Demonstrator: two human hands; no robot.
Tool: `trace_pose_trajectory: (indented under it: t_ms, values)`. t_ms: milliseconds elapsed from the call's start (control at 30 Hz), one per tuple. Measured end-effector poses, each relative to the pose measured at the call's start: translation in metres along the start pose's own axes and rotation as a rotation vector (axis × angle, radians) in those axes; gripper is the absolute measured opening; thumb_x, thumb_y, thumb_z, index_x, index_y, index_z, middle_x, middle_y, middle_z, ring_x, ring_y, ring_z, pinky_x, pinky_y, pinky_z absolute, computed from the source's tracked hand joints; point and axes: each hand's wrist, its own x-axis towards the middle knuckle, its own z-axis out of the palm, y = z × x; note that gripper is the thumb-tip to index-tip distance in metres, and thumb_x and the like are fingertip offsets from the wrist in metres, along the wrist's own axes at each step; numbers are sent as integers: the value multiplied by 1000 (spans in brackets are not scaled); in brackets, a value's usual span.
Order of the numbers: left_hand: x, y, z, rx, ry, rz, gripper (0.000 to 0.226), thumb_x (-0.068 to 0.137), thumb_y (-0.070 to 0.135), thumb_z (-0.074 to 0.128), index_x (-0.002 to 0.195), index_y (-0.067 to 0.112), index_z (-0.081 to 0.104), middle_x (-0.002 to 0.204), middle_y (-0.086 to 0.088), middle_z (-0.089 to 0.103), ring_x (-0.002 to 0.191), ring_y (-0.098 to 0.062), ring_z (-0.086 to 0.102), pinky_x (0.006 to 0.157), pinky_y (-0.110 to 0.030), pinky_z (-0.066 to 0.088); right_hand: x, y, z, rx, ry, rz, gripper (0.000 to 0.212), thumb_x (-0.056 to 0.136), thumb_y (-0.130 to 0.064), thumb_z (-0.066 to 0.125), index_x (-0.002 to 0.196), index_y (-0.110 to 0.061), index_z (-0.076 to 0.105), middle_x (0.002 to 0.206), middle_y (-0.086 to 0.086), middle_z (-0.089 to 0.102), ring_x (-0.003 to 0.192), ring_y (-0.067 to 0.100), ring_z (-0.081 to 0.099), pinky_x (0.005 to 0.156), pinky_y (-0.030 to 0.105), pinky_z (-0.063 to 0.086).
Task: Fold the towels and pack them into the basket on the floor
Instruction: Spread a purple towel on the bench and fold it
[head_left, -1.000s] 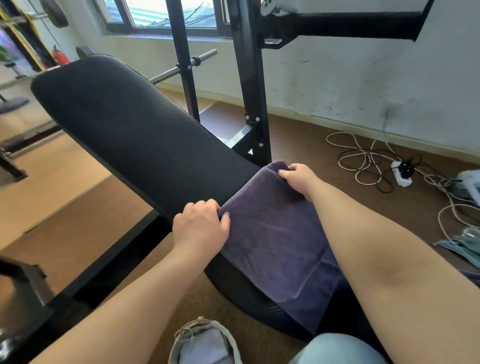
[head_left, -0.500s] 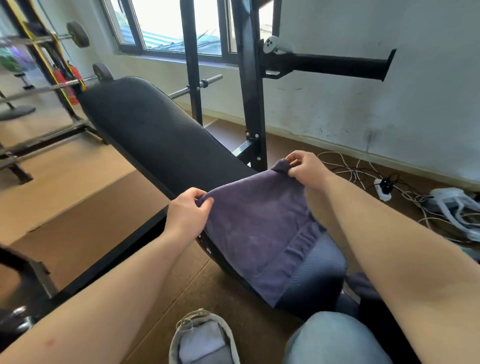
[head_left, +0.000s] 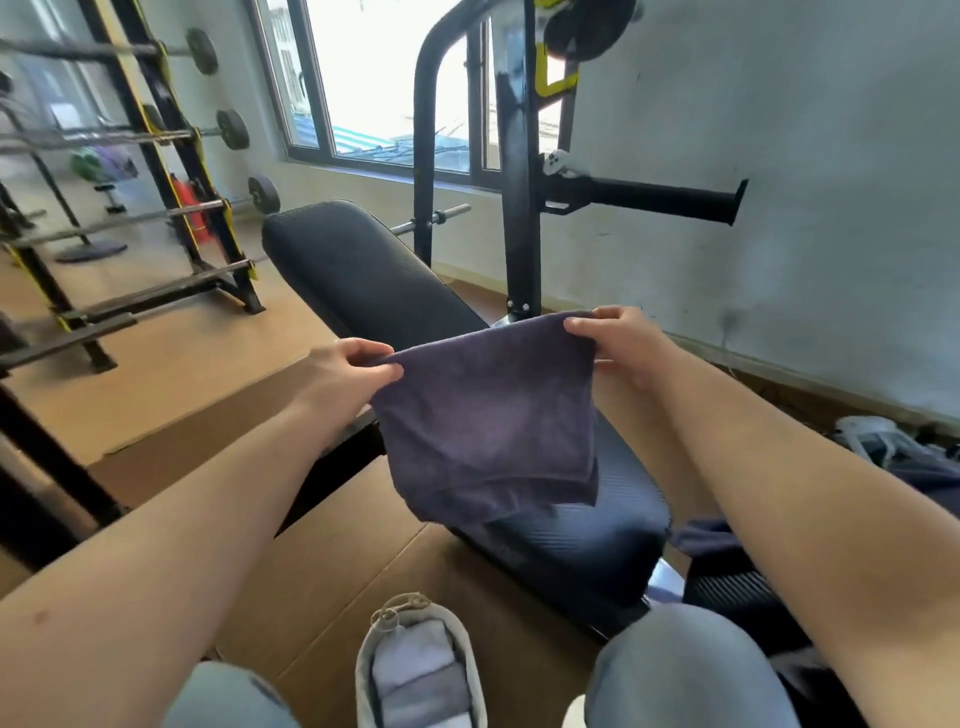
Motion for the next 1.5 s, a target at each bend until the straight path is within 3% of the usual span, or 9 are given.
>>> trace_pose_trajectory:
  t_ms: [267, 367, 533, 600, 733, 867, 1133, 1333, 1500]
  values:
    - [-32, 2, -53, -233, 181, -16, 11, 90, 31, 75, 99, 25, 78, 103, 2, 75, 104, -23, 68, 92, -40, 59, -54, -13, 8, 180, -69, 88, 33, 87, -20, 77, 118, -11, 70, 115, 7, 73, 114, 29, 67, 89, 42, 57]
    - [-35, 1, -66, -323, 185, -83, 8, 89, 18, 75, 89, 26, 77, 103, -3, 76, 103, -25, 71, 96, -44, 59, -71, -14, 19, 348, -106, 186, 32, 91, -34, 77, 114, -13, 69, 106, 2, 72, 104, 24, 69, 80, 38, 56]
    - [-43, -8, -74, -221, 149, -48, 17, 89, 13, 76, 92, 29, 74, 103, 1, 76, 104, -23, 70, 98, -44, 57, -85, -10, 38, 348, -72, 245, 4, 93, -9, 70, 92, -11, 66, 85, 4, 63, 71, 16, 61, 61, 29, 52]
    - [-47, -11, -76, -191, 137, -21, 18, 88, 11, 76, 94, 29, 75, 101, 2, 76, 103, -22, 71, 99, -43, 57, -89, -9, 43, 303, -79, 218, 15, 93, 1, 64, 88, -13, 61, 81, 5, 58, 67, 15, 56, 55, 28, 47]
    - [-51, -16, -81, -90, 110, 9, 19, 92, 10, 71, 105, 23, 76, 105, 3, 74, 106, -20, 67, 99, -34, 54, -95, -6, 44, 238, -92, 75, 30, 90, 8, 62, 111, -12, 71, 103, 12, 67, 83, 20, 62, 68, 30, 55]
    - [-51, -21, -85, 62, 126, 51, 19, 97, 10, 66, 108, 21, 76, 111, 1, 70, 106, -21, 63, 91, -29, 50, -95, -7, 44, 92, 17, -92, 28, 90, 2, 68, 111, -14, 77, 105, 5, 72, 94, 18, 66, 85, 37, 59]
    - [-55, -32, -81, 327, 128, 179, 27, 102, 8, 55, 109, 16, 80, 113, -4, 72, 100, -17, 60, 89, -28, 49, -91, -4, 49, -23, 12, -91, 19, 94, -2, 67, 109, -10, 75, 99, 5, 70, 86, 16, 63, 73, 31, 58]
    - [-54, -47, -79, 569, -51, 346, 30, 91, 22, 74, 121, 19, 75, 119, -2, 73, 106, -20, 67, 88, -28, 51, -88, 1, 50, 1, -57, 30, 22, 89, 3, 71, 108, -9, 74, 109, 11, 71, 96, 20, 68, 71, 29, 60]
    - [-50, -61, -76, 584, -39, 368, 29, 94, 7, 66, 118, 19, 77, 120, -5, 73, 108, -24, 66, 94, -33, 53, -88, 10, 54, -68, -91, 37, 26, 85, 4, 76, 108, -9, 73, 110, 12, 71, 96, 19, 71, 62, 25, 60]
